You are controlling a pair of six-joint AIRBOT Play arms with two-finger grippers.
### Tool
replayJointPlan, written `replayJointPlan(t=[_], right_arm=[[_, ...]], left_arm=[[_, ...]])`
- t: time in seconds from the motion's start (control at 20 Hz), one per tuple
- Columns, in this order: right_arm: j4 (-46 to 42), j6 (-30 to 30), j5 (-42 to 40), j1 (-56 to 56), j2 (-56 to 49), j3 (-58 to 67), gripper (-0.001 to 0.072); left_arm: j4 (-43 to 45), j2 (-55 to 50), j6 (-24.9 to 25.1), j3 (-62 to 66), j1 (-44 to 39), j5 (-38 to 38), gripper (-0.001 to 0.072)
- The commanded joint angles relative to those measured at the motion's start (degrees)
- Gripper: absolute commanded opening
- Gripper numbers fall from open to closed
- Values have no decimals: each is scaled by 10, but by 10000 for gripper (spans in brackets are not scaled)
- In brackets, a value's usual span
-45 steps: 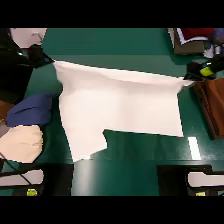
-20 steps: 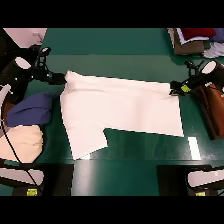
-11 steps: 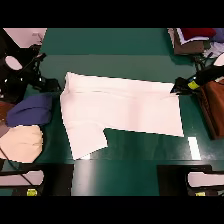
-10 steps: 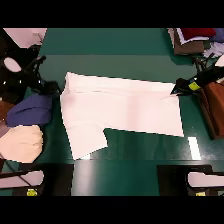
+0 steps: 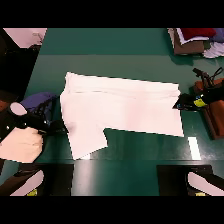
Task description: Fold the shirts.
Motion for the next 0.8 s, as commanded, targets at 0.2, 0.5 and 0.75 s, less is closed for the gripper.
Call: replayJointPlan(t=[0.2, 0.5, 0.75], right_arm=[[1, -3, -4, 0, 37, -17, 384], [-33, -22, 58, -52, 37, -53, 384], [-28, -23, 18, -249, 37, -175, 385]], left_arm=[[-119, 13, 58, -56, 0, 101, 345], [-125, 13, 78, -16, 0, 61, 21], [-127, 19, 87, 25, 0, 40, 21]])
